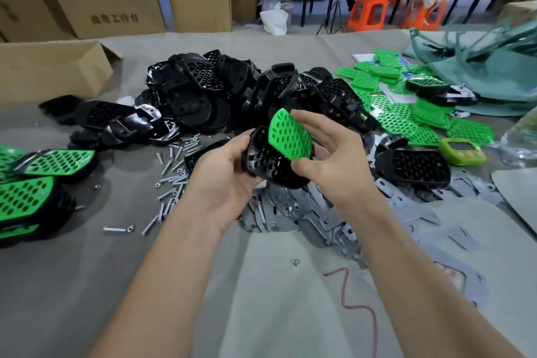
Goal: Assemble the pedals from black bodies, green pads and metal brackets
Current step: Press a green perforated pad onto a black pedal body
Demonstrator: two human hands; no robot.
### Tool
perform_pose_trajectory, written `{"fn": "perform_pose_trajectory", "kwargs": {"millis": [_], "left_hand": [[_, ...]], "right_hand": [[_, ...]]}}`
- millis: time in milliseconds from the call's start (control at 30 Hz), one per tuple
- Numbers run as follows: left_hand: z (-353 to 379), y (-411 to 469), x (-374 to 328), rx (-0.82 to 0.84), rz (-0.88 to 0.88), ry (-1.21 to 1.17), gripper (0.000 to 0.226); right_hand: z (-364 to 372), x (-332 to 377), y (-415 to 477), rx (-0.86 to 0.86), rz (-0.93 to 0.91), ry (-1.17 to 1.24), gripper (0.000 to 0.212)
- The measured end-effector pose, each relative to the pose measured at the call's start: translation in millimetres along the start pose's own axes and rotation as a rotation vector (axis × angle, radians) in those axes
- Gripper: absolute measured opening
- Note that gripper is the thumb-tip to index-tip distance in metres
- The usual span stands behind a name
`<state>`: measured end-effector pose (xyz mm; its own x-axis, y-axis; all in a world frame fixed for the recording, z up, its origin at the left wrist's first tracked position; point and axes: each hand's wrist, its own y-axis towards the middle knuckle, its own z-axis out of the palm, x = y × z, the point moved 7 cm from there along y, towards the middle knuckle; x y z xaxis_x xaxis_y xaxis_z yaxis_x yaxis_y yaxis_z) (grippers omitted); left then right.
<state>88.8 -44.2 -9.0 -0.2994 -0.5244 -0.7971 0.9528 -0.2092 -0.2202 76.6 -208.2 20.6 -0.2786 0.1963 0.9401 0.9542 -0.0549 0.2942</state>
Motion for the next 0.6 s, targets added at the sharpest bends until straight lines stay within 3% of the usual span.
{"fn": "perform_pose_trajectory", "kwargs": {"millis": [267,400,567,600], "left_hand": [[-12.0,7.8,2.0,-0.089,-0.003,-0.131,0.040],[-15.2,7.9,0.2,-0.089,0.009,-0.115,0.033],[-14.5,7.0,1.1,-0.105,-0.027,-0.156,0.025],[-14.0,7.9,1.2,-0.107,-0.034,-0.172,0.024]], "right_hand": [[14.4,15.9,-14.7,0.044,-0.175,-0.419,0.072],[19.1,18.5,-16.6,0.041,-0.184,-0.447,0.076],[18.0,16.5,-18.2,-0.088,-0.122,-0.431,0.124],[17.2,15.7,-18.5,-0.124,-0.106,-0.409,0.126]]}}
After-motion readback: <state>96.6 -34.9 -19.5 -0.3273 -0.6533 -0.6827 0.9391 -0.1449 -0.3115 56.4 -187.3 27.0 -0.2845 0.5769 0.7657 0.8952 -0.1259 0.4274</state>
